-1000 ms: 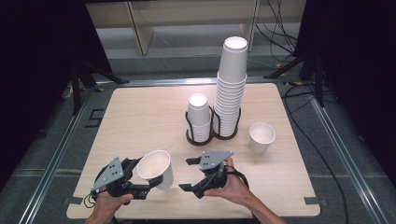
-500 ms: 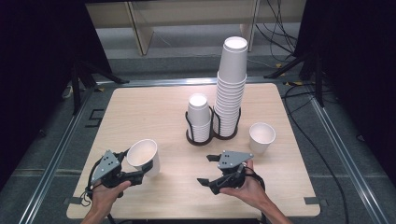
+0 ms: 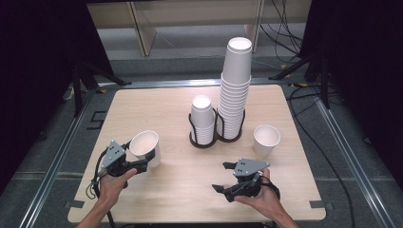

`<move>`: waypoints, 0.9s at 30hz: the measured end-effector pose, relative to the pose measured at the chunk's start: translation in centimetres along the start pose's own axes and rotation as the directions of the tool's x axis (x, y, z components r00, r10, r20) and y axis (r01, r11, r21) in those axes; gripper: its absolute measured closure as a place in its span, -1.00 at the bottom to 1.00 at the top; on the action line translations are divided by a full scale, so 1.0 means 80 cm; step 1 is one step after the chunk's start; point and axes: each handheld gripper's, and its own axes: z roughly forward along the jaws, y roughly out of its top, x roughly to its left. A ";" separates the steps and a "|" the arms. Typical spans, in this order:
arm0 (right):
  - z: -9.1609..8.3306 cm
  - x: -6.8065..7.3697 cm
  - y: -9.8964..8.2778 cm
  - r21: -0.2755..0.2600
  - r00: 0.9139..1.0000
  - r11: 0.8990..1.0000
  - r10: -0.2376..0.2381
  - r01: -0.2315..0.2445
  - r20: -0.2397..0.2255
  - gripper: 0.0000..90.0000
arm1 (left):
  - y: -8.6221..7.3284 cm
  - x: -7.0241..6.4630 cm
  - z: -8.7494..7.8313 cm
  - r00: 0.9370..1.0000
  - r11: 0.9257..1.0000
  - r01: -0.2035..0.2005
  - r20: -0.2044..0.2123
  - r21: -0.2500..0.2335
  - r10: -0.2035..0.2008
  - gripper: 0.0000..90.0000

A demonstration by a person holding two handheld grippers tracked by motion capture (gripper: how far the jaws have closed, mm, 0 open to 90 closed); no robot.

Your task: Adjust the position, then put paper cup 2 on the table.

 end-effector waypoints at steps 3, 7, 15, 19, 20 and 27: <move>-0.006 -0.002 -0.005 0.013 0.999 1.000 0.018 -0.018 0.029 -0.60 | 0.000 0.004 0.005 1.000 1.000 0.005 -0.014 0.011 -0.005 -0.61; -0.013 -0.005 -0.013 0.020 0.998 0.999 0.028 -0.029 0.063 -0.59 | -0.001 0.010 0.013 1.000 1.000 0.005 -0.026 0.010 -0.005 -0.61; -0.020 -0.005 -0.023 0.033 0.996 0.998 0.052 -0.054 0.074 -0.58 | -0.002 0.022 0.027 0.999 1.000 0.016 -0.050 0.012 -0.015 -0.62; -0.022 -0.005 -0.025 0.032 0.996 0.998 0.043 -0.045 0.080 -0.58 | -0.004 0.026 0.032 0.998 1.000 0.023 -0.059 0.020 -0.022 -0.62; -0.022 -0.005 -0.025 0.033 0.996 0.998 0.044 -0.047 0.081 -0.58 | -0.004 0.027 0.034 0.998 1.000 0.022 -0.062 0.019 -0.021 -0.62; -0.024 -0.004 -0.029 0.047 0.995 0.997 0.062 -0.066 0.076 -0.58 | -0.007 0.036 0.044 0.997 0.999 0.042 -0.070 0.019 -0.041 -0.62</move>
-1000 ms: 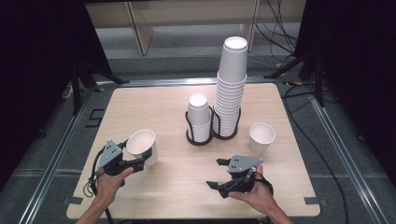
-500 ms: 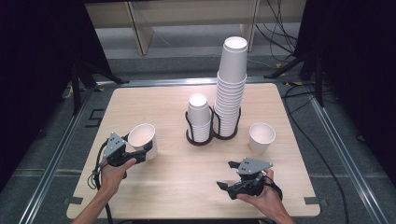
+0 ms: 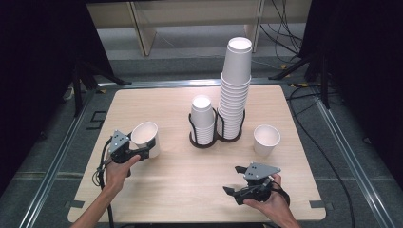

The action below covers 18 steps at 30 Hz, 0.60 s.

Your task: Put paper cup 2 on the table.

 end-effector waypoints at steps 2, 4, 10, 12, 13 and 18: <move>0.000 0.000 -0.001 0.005 1.000 1.000 0.003 -0.003 0.003 -0.58 | -0.002 0.003 0.002 1.000 1.000 -0.001 -0.007 0.015 0.001 -0.62; 0.000 0.000 -0.001 0.002 1.000 1.000 -0.004 0.004 0.009 -0.58 | -0.003 0.004 0.004 1.000 1.000 0.001 -0.010 0.021 -0.001 -0.62; -0.001 0.002 -0.004 0.011 1.000 1.000 0.009 -0.009 0.007 -0.58 | -0.008 0.010 0.014 1.000 1.000 0.000 -0.020 0.022 0.000 -0.63; -0.002 0.001 -0.005 0.012 1.000 1.000 0.008 -0.008 0.004 -0.58 | -0.009 0.011 0.019 1.000 1.000 -0.011 -0.026 0.026 0.011 -0.63; -0.002 0.001 -0.005 0.013 1.000 1.000 0.010 -0.010 0.003 -0.58 | -0.010 0.012 0.022 0.999 1.000 -0.017 -0.029 0.025 0.018 -0.63; -0.002 0.003 -0.004 0.013 1.000 1.000 0.009 -0.009 -0.008 -0.57 | -0.015 0.018 0.034 0.999 1.000 -0.022 -0.043 0.019 0.023 -0.64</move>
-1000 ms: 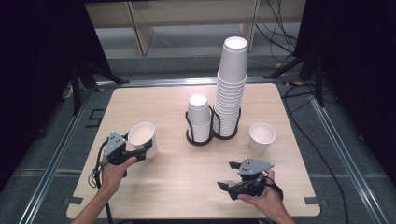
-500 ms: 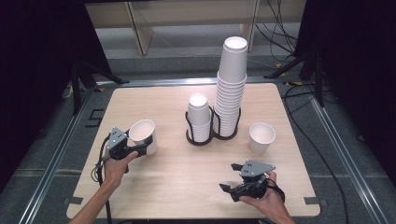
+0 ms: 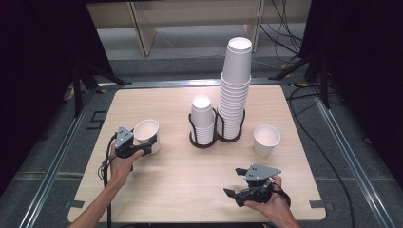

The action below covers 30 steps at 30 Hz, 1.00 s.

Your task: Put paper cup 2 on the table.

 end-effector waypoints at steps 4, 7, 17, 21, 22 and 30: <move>0.001 0.000 0.000 -0.004 1.000 1.000 -0.014 0.014 0.000 -0.57 | -0.003 0.002 0.001 1.000 1.000 -0.010 0.002 -0.004 0.010 -0.66; 0.001 0.001 0.000 -0.004 1.000 1.000 -0.009 0.009 -0.002 -0.57 | -0.004 0.002 0.002 1.000 1.000 -0.014 0.008 -0.007 0.014 -0.68; 0.002 0.002 0.000 -0.004 1.000 1.000 -0.012 0.012 -0.013 -0.57 | -0.013 0.005 0.001 0.999 0.998 -0.049 0.019 0.048 0.048 -0.68; 0.002 0.003 0.001 -0.003 1.000 1.000 -0.009 0.009 -0.018 -0.57 | -0.014 0.004 -0.004 0.998 0.997 -0.050 0.027 0.054 0.048 -0.68; 0.002 0.002 0.001 -0.006 1.000 1.000 -0.019 0.019 -0.016 -0.57 | -0.016 0.004 -0.004 0.998 0.997 -0.051 0.027 0.064 0.050 -0.68; 0.003 0.005 0.000 -0.002 1.000 1.000 -0.009 0.009 -0.023 -0.57 | -0.025 0.006 -0.011 0.998 0.995 -0.054 0.028 0.086 0.051 -0.67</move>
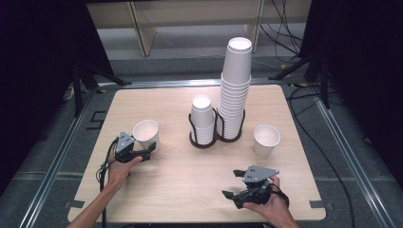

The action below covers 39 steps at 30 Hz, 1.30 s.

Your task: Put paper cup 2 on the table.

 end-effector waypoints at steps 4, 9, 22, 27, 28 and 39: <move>0.000 0.000 0.000 0.003 1.000 1.000 0.000 0.000 -0.003 -0.57 | -0.003 0.001 -0.012 1.000 1.000 0.015 0.009 -0.004 -0.015 -0.67; 0.001 0.000 0.000 0.006 1.000 1.000 -0.001 0.001 -0.002 -0.57 | -0.003 -0.002 -0.025 1.000 1.000 0.022 0.014 -0.013 -0.022 -0.67; 0.000 0.000 -0.001 0.007 1.000 1.000 0.014 -0.014 -0.001 -0.57 | -0.004 -0.025 -0.055 0.999 0.999 0.032 0.042 -0.005 -0.032 -0.67; -0.003 -0.002 -0.007 0.019 0.999 0.999 0.032 -0.032 0.007 -0.58 | -0.002 -0.040 -0.076 0.996 0.999 0.036 0.078 -0.013 -0.035 -0.67; -0.004 -0.003 -0.008 0.023 0.999 0.999 0.034 -0.034 0.008 -0.58 | -0.002 -0.045 -0.083 0.995 0.999 0.042 0.086 -0.011 -0.041 -0.67; -0.016 -0.006 -0.021 0.035 0.994 0.994 0.103 -0.104 0.041 -0.59 | -0.010 -0.070 -0.120 0.990 1.000 0.030 0.137 0.007 -0.031 -0.67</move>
